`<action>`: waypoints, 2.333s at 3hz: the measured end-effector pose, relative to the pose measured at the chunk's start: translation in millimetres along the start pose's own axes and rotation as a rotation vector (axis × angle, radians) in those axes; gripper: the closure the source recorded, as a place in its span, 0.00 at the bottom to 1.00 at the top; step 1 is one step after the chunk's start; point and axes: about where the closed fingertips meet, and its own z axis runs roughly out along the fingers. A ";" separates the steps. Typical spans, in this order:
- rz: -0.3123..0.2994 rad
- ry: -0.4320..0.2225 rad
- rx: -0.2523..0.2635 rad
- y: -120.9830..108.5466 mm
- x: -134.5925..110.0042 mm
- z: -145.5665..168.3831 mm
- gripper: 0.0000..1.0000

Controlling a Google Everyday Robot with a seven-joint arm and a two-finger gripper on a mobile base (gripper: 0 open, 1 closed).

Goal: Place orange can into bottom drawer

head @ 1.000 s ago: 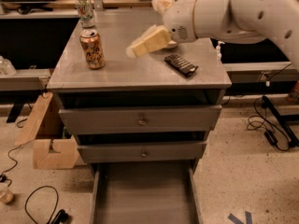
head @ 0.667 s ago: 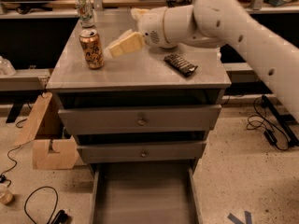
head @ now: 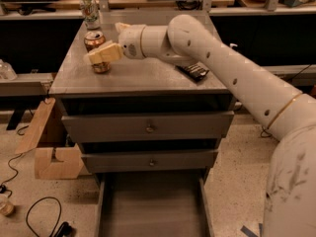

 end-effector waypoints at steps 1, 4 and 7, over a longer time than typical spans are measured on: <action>0.007 -0.041 -0.005 -2.6 7.4 31.3 0.00; 0.011 -0.064 -0.030 3.7 20.4 76.4 0.65; -0.102 -0.116 -0.097 67.2 -44.4 10.6 1.00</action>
Offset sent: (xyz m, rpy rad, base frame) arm 0.0318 0.0621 -0.0293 0.0803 -0.0176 0.0196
